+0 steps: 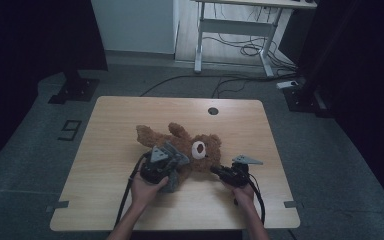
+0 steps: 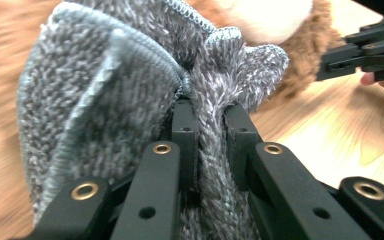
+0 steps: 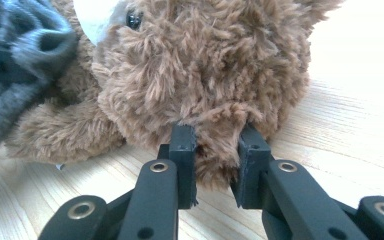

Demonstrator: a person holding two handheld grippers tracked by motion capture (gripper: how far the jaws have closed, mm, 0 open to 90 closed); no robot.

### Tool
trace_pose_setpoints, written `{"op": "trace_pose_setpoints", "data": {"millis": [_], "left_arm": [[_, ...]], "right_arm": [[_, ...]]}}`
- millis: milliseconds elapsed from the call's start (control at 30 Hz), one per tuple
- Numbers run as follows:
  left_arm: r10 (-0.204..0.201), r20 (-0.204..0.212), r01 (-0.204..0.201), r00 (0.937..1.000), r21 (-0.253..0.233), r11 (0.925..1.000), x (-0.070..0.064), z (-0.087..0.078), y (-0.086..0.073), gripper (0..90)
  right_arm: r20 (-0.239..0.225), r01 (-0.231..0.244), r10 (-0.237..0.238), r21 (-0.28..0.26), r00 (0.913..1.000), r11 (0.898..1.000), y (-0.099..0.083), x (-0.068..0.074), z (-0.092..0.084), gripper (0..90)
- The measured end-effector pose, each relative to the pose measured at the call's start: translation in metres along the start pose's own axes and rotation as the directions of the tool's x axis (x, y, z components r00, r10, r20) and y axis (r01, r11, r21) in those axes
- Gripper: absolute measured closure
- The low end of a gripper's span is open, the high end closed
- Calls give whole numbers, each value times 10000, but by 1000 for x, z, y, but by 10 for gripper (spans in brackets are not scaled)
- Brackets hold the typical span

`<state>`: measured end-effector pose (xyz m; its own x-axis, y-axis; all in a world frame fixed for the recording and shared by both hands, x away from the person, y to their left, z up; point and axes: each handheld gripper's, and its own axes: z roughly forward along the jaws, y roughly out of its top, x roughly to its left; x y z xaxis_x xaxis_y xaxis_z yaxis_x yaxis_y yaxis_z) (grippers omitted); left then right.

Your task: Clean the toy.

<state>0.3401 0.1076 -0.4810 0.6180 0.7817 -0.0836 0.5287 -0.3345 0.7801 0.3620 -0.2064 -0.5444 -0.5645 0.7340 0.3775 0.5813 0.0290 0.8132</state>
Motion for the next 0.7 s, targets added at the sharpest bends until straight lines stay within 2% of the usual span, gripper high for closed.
{"op": "trace_pose_setpoints", "data": {"millis": [133,200,267,367,467,500,533,600,700], "left_arm": [[-299,-409,289,9987,-255,9993,15,-19,-9,787],[-439,-414,423,9982,-388,9984,17,-23,-13,787],[-322,-284,308,9991,-487,9983,13,-23,-14,787],[-91,57,95,9999,-642,9979,-1,-14,-7,787],[389,508,-358,9980,-596,9976,-22,4,6,787],[658,826,-612,9944,-573,9965,-37,17,15,787],[658,826,-612,9944,-573,9965,-37,17,15,787],[1073,1250,-1014,9863,-527,9934,-59,33,23,787],[1393,1522,-1352,9785,-366,9901,-79,49,30,787]], "right_arm": [[-2,-36,36,-8,10000,10000,0,0,0,747],[-6,-66,66,-23,10000,10000,0,0,0,747],[-37,-78,78,-49,10000,10000,0,1,0,748],[-70,-118,117,-63,9999,9999,1,1,0,749],[-162,-182,179,-162,9997,9997,1,2,-1,749],[-195,-151,148,-180,9997,9997,2,3,-2,750],[-195,-151,148,-180,9997,9997,2,3,-2,750],[-210,-153,148,-206,9997,9997,3,3,-2,750],[-212,-167,163,-186,9996,9997,3,3,-2,751]]}}
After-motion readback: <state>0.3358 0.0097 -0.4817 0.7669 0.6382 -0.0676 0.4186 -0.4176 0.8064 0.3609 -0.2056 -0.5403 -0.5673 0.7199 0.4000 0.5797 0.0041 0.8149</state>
